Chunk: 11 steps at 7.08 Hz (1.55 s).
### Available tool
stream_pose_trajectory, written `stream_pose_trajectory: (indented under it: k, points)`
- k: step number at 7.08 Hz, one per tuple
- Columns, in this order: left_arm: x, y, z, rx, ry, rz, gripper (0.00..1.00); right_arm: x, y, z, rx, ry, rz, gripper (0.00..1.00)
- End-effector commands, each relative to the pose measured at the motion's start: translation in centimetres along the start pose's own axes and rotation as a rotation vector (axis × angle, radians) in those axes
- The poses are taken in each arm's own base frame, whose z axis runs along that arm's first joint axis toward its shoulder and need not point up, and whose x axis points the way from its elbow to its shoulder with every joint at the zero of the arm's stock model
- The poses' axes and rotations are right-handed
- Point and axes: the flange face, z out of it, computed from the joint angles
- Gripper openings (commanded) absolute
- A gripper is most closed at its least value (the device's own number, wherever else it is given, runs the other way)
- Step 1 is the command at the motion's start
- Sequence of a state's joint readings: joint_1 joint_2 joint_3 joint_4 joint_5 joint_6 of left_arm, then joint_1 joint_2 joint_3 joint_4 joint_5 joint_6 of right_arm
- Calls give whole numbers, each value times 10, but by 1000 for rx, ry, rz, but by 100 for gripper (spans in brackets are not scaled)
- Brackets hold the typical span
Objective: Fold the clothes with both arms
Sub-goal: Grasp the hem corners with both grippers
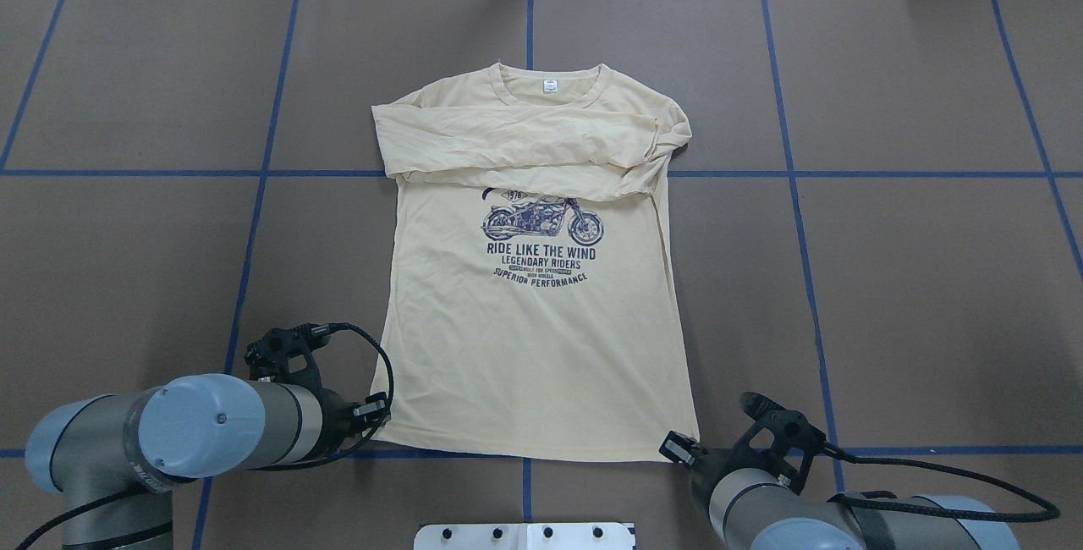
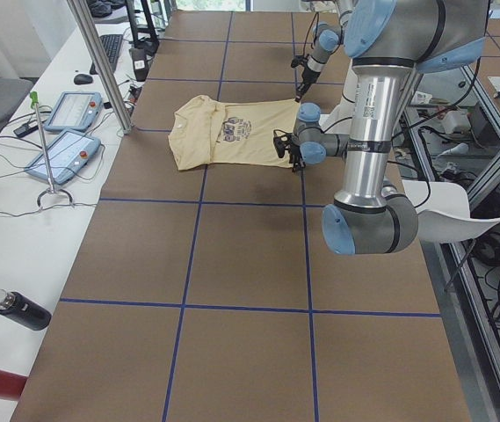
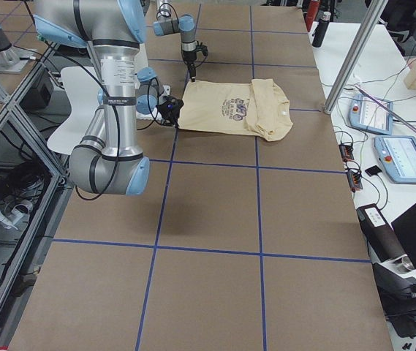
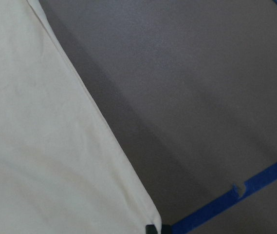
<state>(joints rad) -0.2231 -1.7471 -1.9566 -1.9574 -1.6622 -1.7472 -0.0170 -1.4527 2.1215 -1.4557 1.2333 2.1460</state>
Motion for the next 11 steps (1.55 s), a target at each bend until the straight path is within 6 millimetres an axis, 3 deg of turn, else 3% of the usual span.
stream_pose_trajectory:
  k: [1, 11]
  points:
    - [3, 1, -5, -3, 11, 1, 32, 0, 0, 0, 0, 0, 0, 0]
    - [1, 15, 0, -25, 3, 12, 33, 3, 2, 5, 5, 9, -5, 0]
